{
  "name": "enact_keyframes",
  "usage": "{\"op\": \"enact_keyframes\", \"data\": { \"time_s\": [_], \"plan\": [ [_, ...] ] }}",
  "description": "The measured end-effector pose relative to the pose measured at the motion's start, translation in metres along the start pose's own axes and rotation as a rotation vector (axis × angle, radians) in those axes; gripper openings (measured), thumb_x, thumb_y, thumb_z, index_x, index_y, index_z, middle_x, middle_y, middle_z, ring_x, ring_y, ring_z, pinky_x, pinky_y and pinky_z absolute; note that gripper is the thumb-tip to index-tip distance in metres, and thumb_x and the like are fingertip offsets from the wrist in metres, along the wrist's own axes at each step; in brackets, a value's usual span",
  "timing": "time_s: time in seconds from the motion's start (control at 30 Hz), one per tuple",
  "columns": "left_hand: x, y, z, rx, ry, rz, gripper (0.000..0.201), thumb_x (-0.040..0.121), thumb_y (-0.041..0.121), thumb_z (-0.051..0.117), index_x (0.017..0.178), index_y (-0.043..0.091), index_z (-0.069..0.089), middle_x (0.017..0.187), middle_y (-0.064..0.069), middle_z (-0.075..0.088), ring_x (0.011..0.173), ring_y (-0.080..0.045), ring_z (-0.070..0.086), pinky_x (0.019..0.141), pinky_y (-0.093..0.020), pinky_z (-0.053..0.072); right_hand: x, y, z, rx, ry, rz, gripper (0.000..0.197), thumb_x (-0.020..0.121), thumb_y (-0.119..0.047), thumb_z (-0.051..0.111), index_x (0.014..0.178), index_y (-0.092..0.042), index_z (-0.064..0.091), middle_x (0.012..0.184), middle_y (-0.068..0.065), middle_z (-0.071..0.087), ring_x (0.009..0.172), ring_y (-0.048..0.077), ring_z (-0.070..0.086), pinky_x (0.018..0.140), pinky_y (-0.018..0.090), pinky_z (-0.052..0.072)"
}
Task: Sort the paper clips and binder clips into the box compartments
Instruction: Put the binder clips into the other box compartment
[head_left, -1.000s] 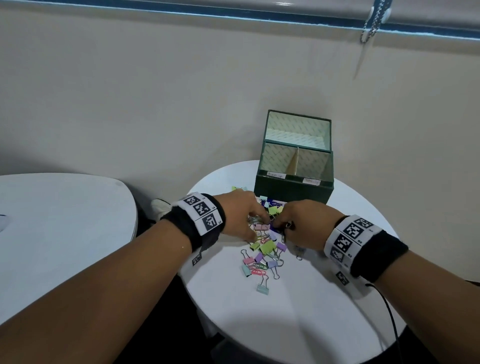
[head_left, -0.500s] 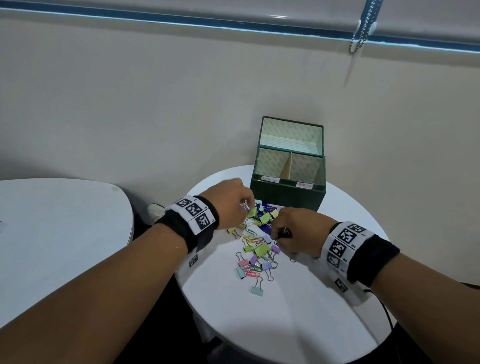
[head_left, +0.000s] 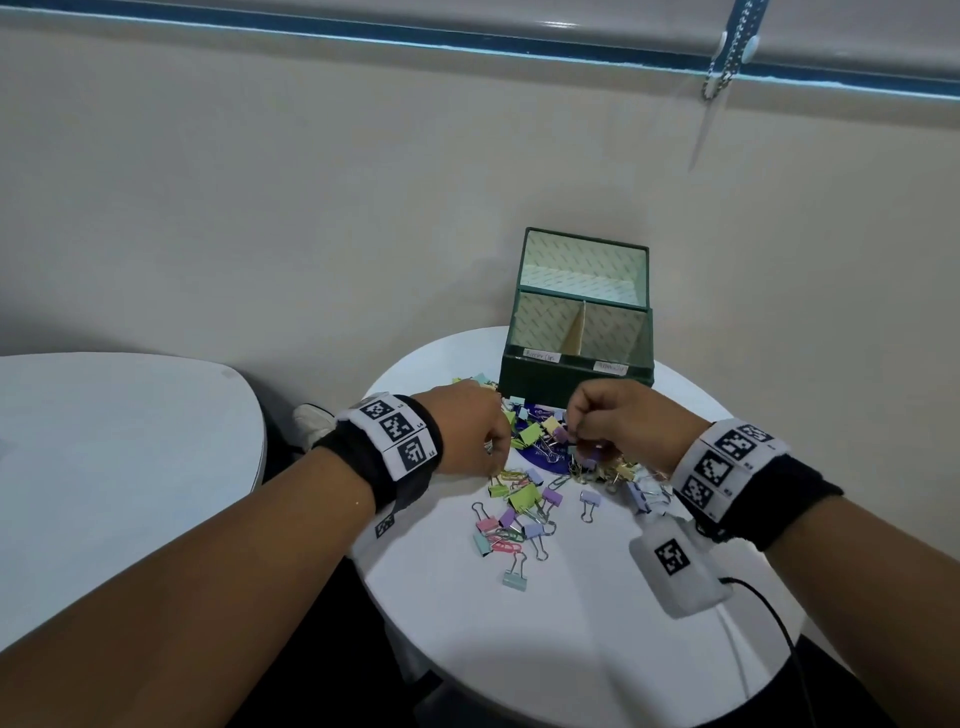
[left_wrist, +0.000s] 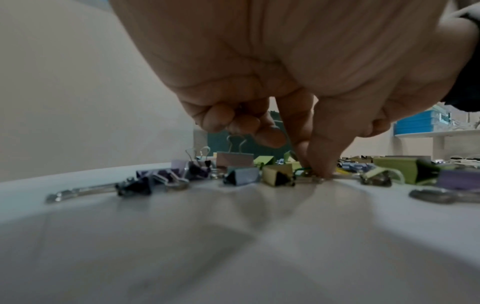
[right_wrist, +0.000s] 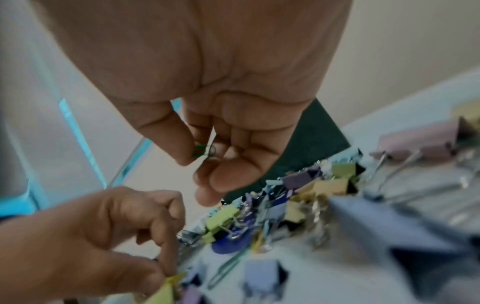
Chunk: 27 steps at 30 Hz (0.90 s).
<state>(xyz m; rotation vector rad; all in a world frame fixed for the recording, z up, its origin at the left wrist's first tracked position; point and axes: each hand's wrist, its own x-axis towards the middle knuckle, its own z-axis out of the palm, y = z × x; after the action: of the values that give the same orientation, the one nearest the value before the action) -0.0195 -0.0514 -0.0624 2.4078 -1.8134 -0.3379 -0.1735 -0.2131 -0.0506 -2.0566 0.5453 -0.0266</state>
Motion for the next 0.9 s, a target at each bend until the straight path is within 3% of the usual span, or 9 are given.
{"op": "enact_keyframes", "data": {
  "time_s": [0.1,0.2,0.27,0.37,0.47,0.6,0.7,0.8,0.9],
  "plan": [
    [0.001,-0.001,0.0,-0.027,0.036,-0.006,0.008,0.085,0.026,0.066,0.078,0.025,0.07,0.088,0.01,0.062,0.088,-0.012,0.058,0.074,-0.03,0.053,-0.001,-0.004,0.003,0.07,-0.058,0.049,0.026,0.09,0.009,0.043,0.081,-0.008,0.06,0.064,0.01,0.06,0.052,0.021,0.054,0.051,0.028,0.043],
    [0.0,0.0,-0.003,-0.087,0.097,-0.042,0.008,0.082,0.022,0.062,0.075,0.026,0.059,0.081,0.009,0.063,0.079,-0.013,0.059,0.071,-0.03,0.054,0.0,-0.008,0.008,-0.457,-0.128,0.015,0.03,0.091,-0.001,0.043,0.075,-0.015,0.065,0.064,0.001,0.057,0.058,0.015,0.048,0.059,0.033,0.045],
    [-0.002,0.001,-0.004,-0.113,0.103,-0.053,0.01,0.082,0.02,0.061,0.076,0.026,0.056,0.078,0.009,0.063,0.076,-0.012,0.059,0.071,-0.031,0.055,-0.003,-0.012,0.014,-0.739,-0.156,-0.054,0.024,0.094,-0.008,0.045,0.076,-0.013,0.06,0.071,-0.001,0.054,0.066,0.015,0.047,0.068,0.036,0.046],
    [-0.003,0.0,-0.004,-0.134,0.117,-0.047,0.011,0.086,0.019,0.06,0.091,0.028,0.062,0.085,0.011,0.064,0.08,-0.012,0.059,0.074,-0.029,0.053,-0.004,-0.011,0.018,-0.847,-0.128,-0.082,0.009,0.091,-0.019,0.054,0.086,-0.019,0.062,0.076,-0.008,0.056,0.063,0.008,0.049,0.06,0.024,0.043],
    [0.0,-0.003,-0.002,-0.124,0.13,-0.029,0.03,0.095,0.019,0.054,0.12,0.032,0.065,0.105,0.011,0.064,0.095,-0.01,0.058,0.083,-0.025,0.047,-0.001,-0.004,0.022,-0.947,-0.141,-0.069,0.008,0.086,-0.026,0.063,0.09,-0.032,0.067,0.086,-0.014,0.064,0.081,0.012,0.059,0.073,0.03,0.055],
    [0.001,-0.006,-0.002,-0.104,0.153,-0.004,0.027,0.099,0.022,0.051,0.117,0.031,0.069,0.114,0.008,0.059,0.104,-0.012,0.056,0.091,-0.028,0.045,0.004,-0.002,0.026,-0.947,-0.153,-0.061,0.01,0.086,-0.021,0.059,0.077,-0.027,0.06,0.078,-0.008,0.064,0.079,0.017,0.061,0.073,0.034,0.058],
    [0.001,-0.004,-0.003,-0.13,0.185,0.021,0.02,0.098,0.025,0.057,0.109,0.029,0.073,0.106,0.009,0.059,0.094,-0.012,0.059,0.084,-0.029,0.049,0.008,-0.005,0.008,-0.79,-0.06,-0.061,0.01,0.089,-0.019,0.061,0.08,-0.025,0.058,0.079,-0.005,0.062,0.075,0.015,0.059,0.067,0.026,0.054],
    [0.003,-0.002,-0.004,-0.129,0.209,0.026,0.019,0.098,0.026,0.059,0.109,0.028,0.075,0.105,0.01,0.059,0.089,-0.009,0.059,0.079,-0.026,0.048,0.019,-0.008,-0.026,-0.605,0.229,-0.117,0.008,0.097,-0.019,0.056,0.089,-0.019,0.057,0.081,-0.002,0.061,0.07,0.013,0.056,0.061,0.018,0.042],
    [0.007,-0.004,-0.001,-0.106,0.203,0.016,0.021,0.099,0.027,0.057,0.111,0.029,0.073,0.108,0.012,0.065,0.094,-0.006,0.057,0.085,-0.024,0.045,0.031,-0.01,-0.052,-0.613,0.431,-0.107,0.005,0.098,-0.02,0.055,0.101,-0.019,0.059,0.097,0.001,0.063,0.084,0.017,0.059,0.067,0.022,0.043]
  ]
}}
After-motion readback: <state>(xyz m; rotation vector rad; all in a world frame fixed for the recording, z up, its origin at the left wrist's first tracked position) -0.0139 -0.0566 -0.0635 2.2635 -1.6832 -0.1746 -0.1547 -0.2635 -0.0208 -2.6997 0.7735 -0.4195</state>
